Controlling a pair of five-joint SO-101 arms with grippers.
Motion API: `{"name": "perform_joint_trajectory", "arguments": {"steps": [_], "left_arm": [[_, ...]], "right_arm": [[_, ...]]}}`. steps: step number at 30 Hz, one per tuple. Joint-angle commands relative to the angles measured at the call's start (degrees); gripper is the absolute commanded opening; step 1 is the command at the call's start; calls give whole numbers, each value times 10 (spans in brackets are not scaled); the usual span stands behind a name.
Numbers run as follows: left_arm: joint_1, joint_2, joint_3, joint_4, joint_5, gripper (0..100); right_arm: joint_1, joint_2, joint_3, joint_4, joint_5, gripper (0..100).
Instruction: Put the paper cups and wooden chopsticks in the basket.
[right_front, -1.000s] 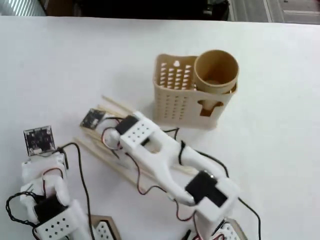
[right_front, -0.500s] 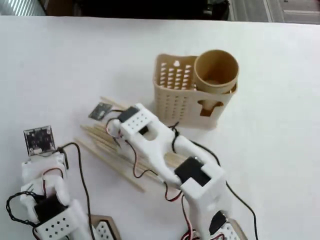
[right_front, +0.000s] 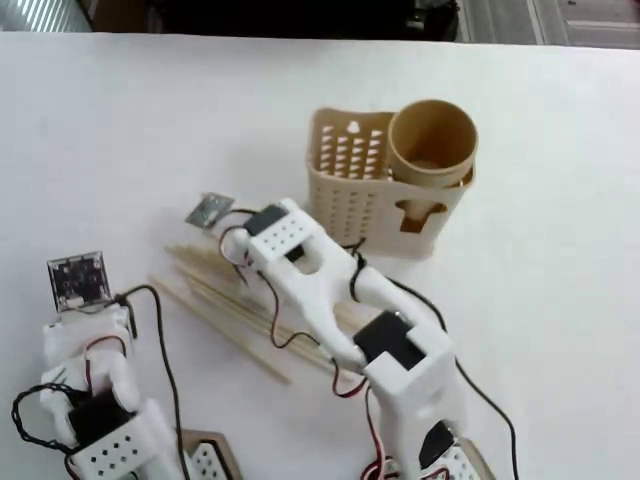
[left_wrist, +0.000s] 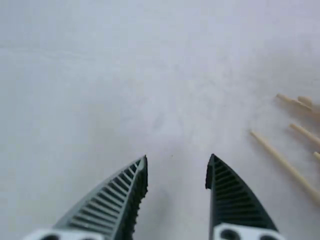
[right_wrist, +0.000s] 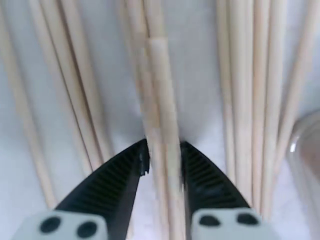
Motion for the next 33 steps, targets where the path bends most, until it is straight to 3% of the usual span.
{"name": "perform_joint_trajectory", "arguments": {"steps": [1,24,33], "left_arm": [[-7,-8,-3,-9,-4,203],[-7,-8,-3,-9,-4,203],[-7,-8,-3,-9,-4,203]], "right_arm": [[1,-6,-2,5,-1,16],[16,-240,1,59,-1,17],[17,-185,-1,57,-1,17]]}}
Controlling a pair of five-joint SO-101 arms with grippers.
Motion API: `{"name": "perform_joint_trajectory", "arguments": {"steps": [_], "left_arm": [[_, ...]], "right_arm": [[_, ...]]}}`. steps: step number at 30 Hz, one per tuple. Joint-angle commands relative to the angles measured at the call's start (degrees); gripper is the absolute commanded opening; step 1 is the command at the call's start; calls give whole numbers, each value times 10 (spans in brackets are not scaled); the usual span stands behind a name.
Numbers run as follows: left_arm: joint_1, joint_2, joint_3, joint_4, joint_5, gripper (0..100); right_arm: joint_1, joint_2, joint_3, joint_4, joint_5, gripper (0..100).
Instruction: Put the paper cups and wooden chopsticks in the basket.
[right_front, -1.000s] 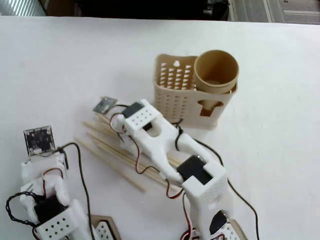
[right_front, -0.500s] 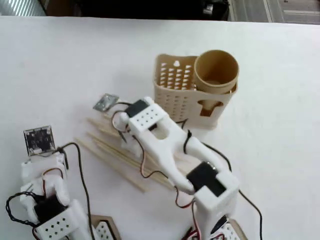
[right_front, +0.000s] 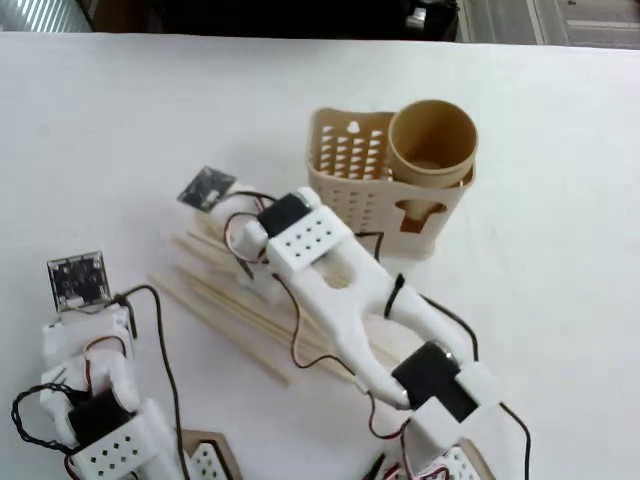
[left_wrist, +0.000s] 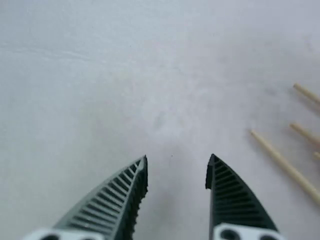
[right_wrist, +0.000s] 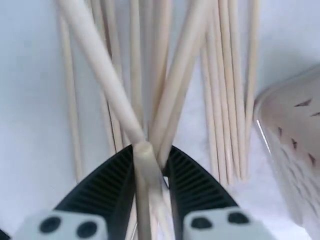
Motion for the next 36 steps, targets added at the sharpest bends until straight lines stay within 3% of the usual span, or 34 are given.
{"name": "perform_joint_trajectory", "arguments": {"steps": [1,16,23,36], "left_arm": [[-7,-8,-3,-9,-4,203],[-7,-8,-3,-9,-4,203],[-7,-8,-3,-9,-4,203],[-7,-8,-3,-9,-4,203]], "right_arm": [[7,-8,-12,0,-3,17],[8,-213,-108,99,-6,17],[52,-239,-112,65,-28,17],[40,-247,-112,-22,-91,17]]}}
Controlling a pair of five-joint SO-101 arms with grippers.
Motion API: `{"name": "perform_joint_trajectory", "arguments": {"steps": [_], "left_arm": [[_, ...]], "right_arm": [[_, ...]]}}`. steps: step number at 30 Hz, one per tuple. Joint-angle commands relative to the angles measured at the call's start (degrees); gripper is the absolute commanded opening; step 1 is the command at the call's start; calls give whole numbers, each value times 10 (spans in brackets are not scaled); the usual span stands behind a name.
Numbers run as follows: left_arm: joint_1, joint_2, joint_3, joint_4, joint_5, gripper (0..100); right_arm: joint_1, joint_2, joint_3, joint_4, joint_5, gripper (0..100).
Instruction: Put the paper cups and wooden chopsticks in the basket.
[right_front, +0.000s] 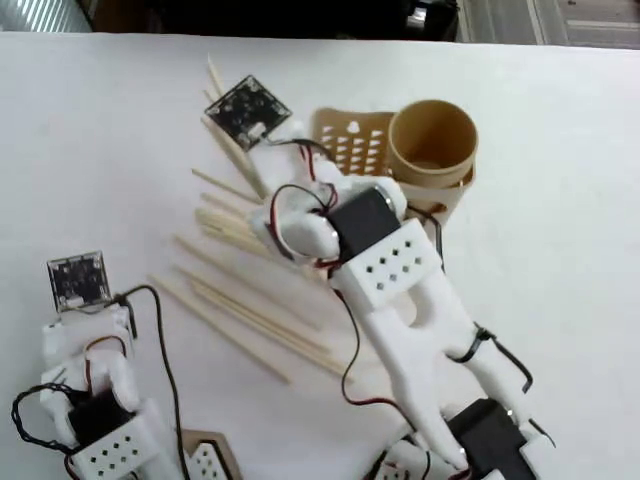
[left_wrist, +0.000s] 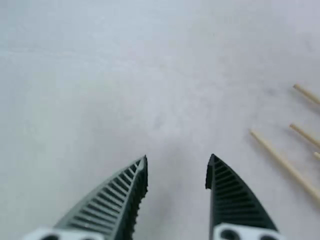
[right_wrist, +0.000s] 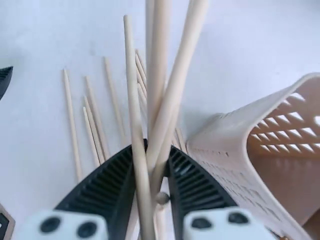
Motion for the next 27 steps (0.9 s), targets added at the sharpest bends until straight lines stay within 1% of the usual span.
{"name": "perform_joint_trajectory", "arguments": {"steps": [1,6,13,17,27], "left_arm": [[-7,-8,-3,-9,-4,203],[-7,-8,-3,-9,-4,203],[-7,-8,-3,-9,-4,203],[-7,-8,-3,-9,-4,203],[-7,-8,-3,-9,-4,203]], "right_arm": [[-9,-26,-28,-27,-21,17],[-44,0,-25,-22,-20,17],[-46,131,2,-7,-14,17],[-46,207,18,-7,12,17],[-55,363,25,-7,14,19]]}}
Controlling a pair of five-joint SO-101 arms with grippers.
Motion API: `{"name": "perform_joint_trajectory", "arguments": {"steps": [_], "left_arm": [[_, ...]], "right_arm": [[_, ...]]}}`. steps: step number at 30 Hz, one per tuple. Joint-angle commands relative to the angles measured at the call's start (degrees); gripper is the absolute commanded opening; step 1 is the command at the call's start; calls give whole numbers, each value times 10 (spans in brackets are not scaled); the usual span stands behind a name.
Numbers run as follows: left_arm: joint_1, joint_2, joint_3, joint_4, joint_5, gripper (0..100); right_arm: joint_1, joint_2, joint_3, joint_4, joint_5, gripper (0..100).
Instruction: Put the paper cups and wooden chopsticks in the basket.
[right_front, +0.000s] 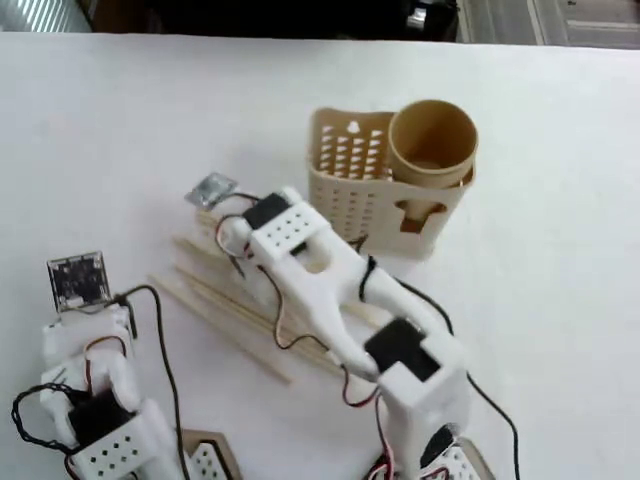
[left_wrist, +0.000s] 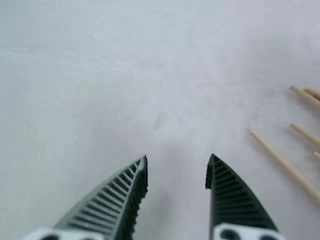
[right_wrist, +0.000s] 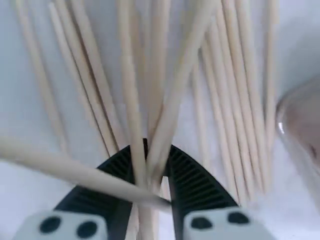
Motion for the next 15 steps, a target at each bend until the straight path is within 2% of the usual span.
{"name": "perform_joint_trajectory", "arguments": {"steps": [1,6,15], "left_arm": [[-7,-8,-3,-9,-4,203],[-7,-8,-3,-9,-4,203],[-7,-8,-3,-9,-4,203]], "right_arm": [[-20,22,-8,6,7,28],[-40,21,-10,27,6,134],[-39,0,-42,70,6,135]]}}
